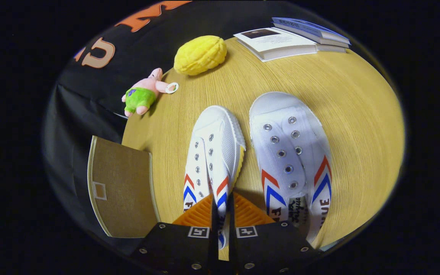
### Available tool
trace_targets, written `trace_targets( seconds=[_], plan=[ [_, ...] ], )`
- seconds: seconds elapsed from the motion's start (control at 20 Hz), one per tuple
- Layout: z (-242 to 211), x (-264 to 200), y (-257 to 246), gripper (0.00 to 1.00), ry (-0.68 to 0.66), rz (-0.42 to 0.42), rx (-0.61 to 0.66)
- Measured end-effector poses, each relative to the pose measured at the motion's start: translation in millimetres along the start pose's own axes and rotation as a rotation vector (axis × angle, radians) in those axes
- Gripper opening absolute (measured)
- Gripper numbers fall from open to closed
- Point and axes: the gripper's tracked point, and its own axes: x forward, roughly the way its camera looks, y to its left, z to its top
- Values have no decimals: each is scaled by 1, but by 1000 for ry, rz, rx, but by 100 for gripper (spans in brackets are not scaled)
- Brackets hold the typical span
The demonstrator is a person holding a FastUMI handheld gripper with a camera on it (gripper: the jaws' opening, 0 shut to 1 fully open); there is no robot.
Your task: Open the storage box then place both shoes into the box .Put the left shoe in first, then the right shoe, with the right side of both shoes facing outward in a uniform manner.
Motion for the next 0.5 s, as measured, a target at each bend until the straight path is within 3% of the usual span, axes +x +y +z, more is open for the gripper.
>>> trace_targets(
  seconds=[0.5],
  plan=[
    [24,-36,97,9,-47,185,-49]
  ],
)
